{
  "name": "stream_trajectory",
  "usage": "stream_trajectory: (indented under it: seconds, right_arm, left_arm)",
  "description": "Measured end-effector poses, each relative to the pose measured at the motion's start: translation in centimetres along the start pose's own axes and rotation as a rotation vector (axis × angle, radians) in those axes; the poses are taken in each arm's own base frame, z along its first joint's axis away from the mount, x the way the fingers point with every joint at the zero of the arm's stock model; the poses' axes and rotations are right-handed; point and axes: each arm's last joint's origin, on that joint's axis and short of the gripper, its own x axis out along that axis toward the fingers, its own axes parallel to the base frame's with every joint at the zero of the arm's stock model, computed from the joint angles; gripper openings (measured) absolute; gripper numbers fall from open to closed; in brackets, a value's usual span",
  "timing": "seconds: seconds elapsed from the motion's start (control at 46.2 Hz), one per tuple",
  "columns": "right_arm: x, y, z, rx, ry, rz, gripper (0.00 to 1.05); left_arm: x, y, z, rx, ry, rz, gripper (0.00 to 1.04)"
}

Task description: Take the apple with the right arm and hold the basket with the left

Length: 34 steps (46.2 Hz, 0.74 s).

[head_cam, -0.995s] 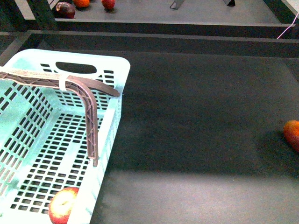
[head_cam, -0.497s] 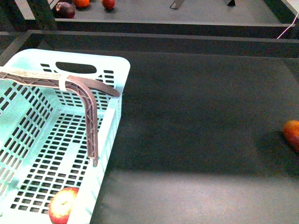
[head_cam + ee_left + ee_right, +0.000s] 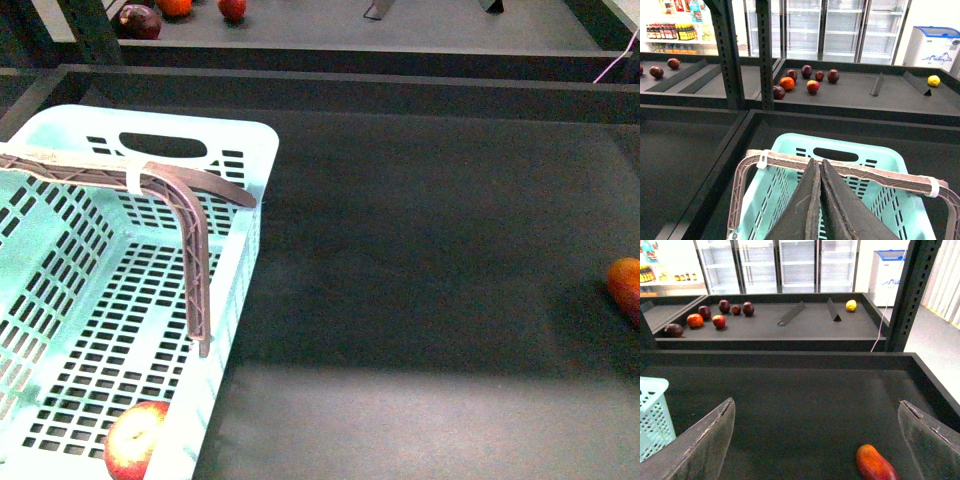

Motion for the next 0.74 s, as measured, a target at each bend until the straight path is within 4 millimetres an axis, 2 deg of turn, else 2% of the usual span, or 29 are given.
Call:
stream_trajectory:
  seconds: [0.151, 0.606, 0.67, 0.692, 0.735]
  right_arm:
    - [0.00, 0.00, 0.00, 0.000, 0.000, 0.000, 0.96]
    - [0.00, 0.00, 0.00, 0.000, 0.000, 0.000, 0.96]
    - [0.00, 0.00, 0.00, 0.000, 0.000, 0.000, 0.96]
    - [0.00, 0.00, 0.00, 0.000, 0.000, 0.000, 0.96]
    - [0.00, 0.00, 0.00, 0.000, 0.000, 0.000, 0.96]
  left_arm:
    - [0.00, 0.00, 0.00, -0.001, 0.000, 0.000, 0.04]
    - [0.00, 0.00, 0.00, 0.000, 0.000, 0.000, 0.82]
    - [0.00, 0.00, 0.00, 0.000, 0.000, 0.000, 0.97]
    - [0.00, 0.00, 0.00, 0.001, 0.000, 0.000, 1.00]
    - [0.00, 0.00, 0.00, 0.002, 0.000, 0.000, 0.97]
